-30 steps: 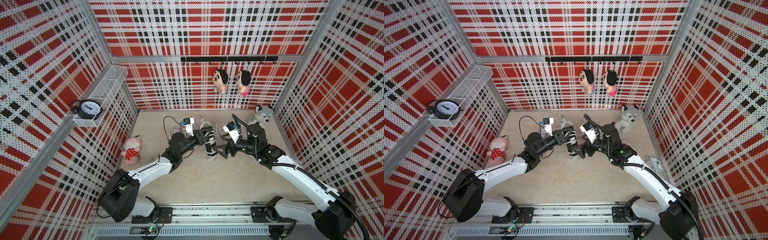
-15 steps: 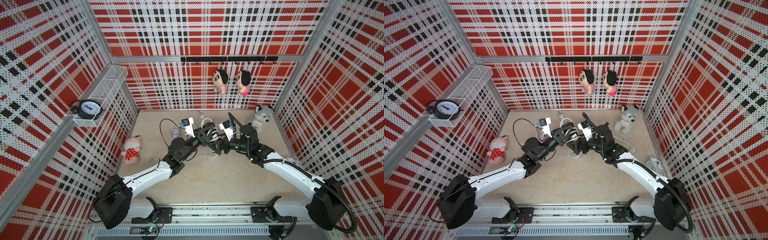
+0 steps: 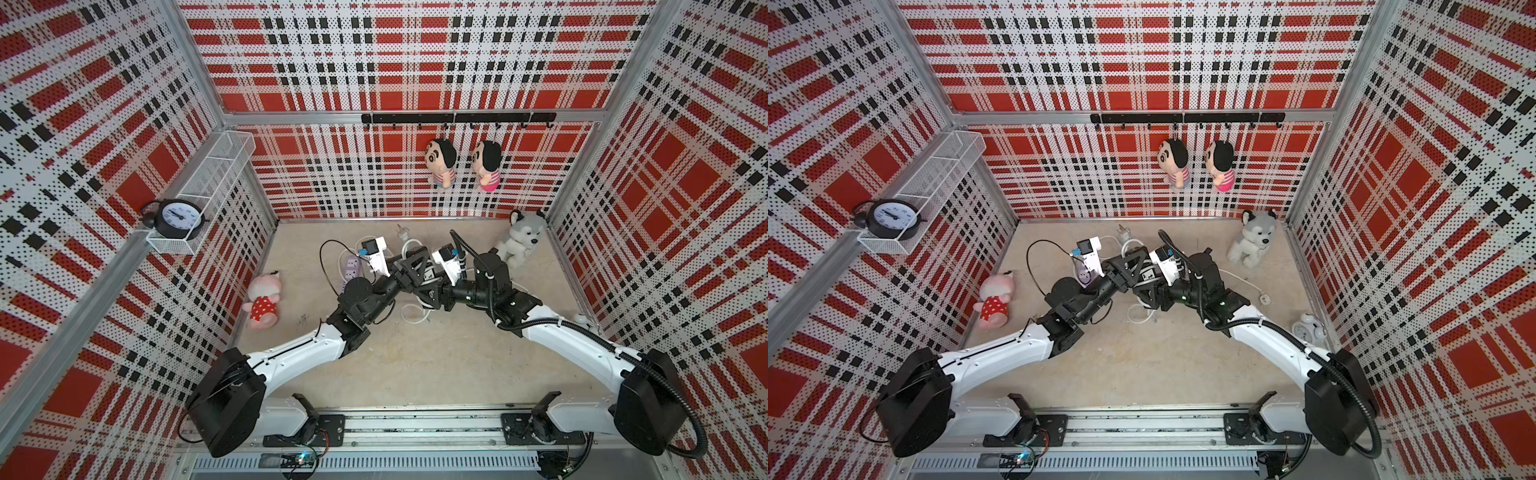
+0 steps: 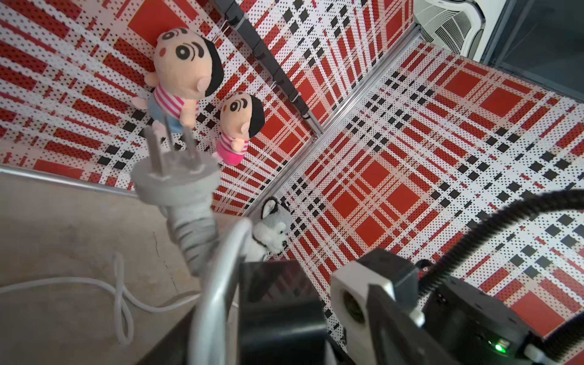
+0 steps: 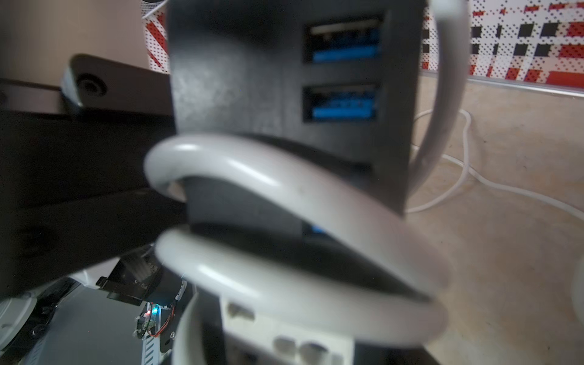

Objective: Unwrap the cord wrapped around the power strip
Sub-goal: Adjust the power strip, then unwrap the power cord from the power strip.

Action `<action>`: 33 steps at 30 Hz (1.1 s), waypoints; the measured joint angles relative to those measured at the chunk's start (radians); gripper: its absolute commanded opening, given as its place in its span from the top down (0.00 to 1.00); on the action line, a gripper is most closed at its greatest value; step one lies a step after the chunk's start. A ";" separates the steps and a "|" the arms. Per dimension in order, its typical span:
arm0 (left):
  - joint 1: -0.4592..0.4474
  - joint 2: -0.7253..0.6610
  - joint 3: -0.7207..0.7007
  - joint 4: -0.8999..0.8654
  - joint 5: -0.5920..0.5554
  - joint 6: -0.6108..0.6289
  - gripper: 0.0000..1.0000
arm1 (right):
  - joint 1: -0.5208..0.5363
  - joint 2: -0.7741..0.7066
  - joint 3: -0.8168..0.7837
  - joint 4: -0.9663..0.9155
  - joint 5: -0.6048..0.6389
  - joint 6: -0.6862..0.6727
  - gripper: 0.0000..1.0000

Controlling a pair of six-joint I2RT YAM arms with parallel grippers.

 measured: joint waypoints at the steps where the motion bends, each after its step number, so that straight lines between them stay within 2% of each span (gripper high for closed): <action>1: 0.006 -0.014 0.000 -0.020 0.001 0.016 0.02 | -0.009 0.000 -0.003 -0.005 -0.004 -0.002 0.85; 3: 0.028 -0.064 0.007 -0.096 0.016 0.066 0.01 | -0.032 0.000 -0.010 -0.009 -0.026 -0.018 0.85; 5: 0.076 -0.121 0.038 -0.194 0.040 0.113 0.06 | -0.058 0.000 -0.018 -0.017 -0.058 -0.039 0.85; 7: 0.147 -0.167 0.103 -0.310 0.077 0.157 0.18 | -0.081 0.000 -0.018 -0.040 -0.098 -0.066 0.85; 9: 0.223 -0.192 0.205 -0.449 0.126 0.210 0.36 | -0.100 0.000 -0.018 -0.060 -0.143 -0.103 0.85; 12: 0.295 -0.196 0.346 -0.631 0.183 0.303 0.55 | -0.116 0.000 -0.010 -0.114 -0.203 -0.166 0.85; 14: 0.303 -0.196 0.382 -0.707 0.229 0.346 0.59 | -0.116 0.000 0.002 -0.150 -0.243 -0.215 0.85; 16: 0.302 -0.192 0.382 -0.757 0.296 0.377 0.58 | -0.116 0.000 0.016 -0.183 -0.278 -0.264 0.85; 20: 0.300 -0.147 0.342 -0.803 0.444 0.401 0.38 | -0.118 0.000 0.045 -0.251 -0.342 -0.359 0.86; 23: 0.300 -0.109 0.335 -0.864 0.505 0.434 0.20 | -0.121 0.000 0.080 -0.327 -0.379 -0.426 0.86; 26: 0.302 -0.097 0.335 -0.906 0.541 0.462 0.11 | -0.125 0.009 0.132 -0.405 -0.404 -0.493 0.86; 28: 0.303 -0.097 0.335 -0.904 0.559 0.463 0.11 | -0.124 0.019 0.157 -0.435 -0.414 -0.527 0.86; 30: 0.302 -0.093 0.339 -0.902 0.575 0.460 0.16 | -0.124 0.024 0.168 -0.459 -0.417 -0.552 0.86; 33: 0.302 -0.070 0.345 -0.892 0.596 0.444 0.31 | -0.125 0.024 0.171 -0.476 -0.420 -0.569 0.86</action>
